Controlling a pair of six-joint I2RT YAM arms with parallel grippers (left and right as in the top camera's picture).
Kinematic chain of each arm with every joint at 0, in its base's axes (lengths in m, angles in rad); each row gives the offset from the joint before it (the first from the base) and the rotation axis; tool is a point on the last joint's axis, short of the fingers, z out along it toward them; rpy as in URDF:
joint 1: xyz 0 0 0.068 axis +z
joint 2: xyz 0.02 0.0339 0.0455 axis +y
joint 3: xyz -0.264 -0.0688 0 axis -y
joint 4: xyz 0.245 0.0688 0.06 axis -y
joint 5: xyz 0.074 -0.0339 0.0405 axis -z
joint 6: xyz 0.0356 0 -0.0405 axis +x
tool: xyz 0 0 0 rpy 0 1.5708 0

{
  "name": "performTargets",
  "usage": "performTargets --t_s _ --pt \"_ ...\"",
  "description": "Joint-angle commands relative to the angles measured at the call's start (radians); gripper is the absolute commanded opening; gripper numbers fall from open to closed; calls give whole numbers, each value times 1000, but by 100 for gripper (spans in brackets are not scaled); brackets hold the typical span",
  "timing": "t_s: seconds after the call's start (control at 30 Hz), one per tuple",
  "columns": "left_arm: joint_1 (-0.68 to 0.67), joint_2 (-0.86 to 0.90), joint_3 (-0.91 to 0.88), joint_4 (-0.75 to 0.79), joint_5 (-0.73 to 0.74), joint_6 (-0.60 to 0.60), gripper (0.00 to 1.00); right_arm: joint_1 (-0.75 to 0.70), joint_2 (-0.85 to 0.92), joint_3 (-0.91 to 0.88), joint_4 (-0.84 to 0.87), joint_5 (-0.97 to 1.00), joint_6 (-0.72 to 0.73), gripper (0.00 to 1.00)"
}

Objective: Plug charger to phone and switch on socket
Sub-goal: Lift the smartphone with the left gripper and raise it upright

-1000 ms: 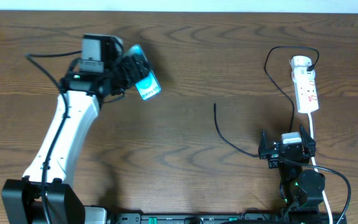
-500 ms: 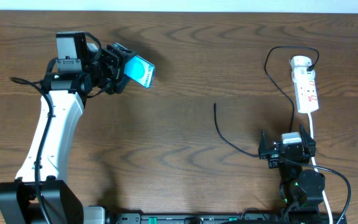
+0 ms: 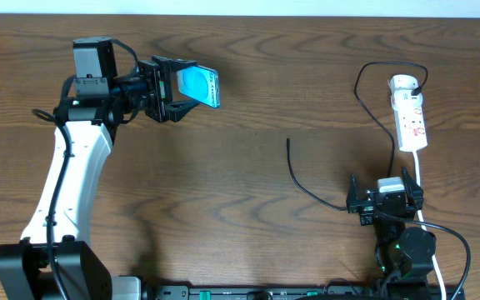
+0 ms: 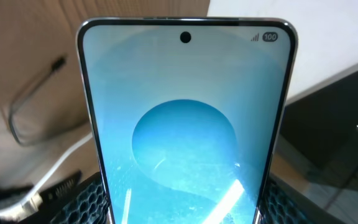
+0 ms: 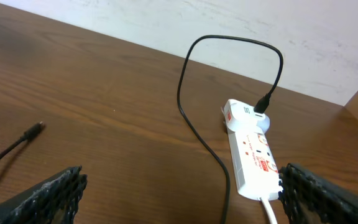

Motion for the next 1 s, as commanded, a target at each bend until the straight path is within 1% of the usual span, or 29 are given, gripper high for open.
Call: performTargets --t_s 0.0,0.2,0.97 --pt "15 -21 28 14 127 -70 7 -6 -3 -1 -5 -6 7 99" --pt "18 -21 28 30 201 -152 8 -6 -3 -1 -5 -6 7 99" --pt "19 -21 28 43 180 -162 7 -6 -3 -1 -5 -6 6 99"
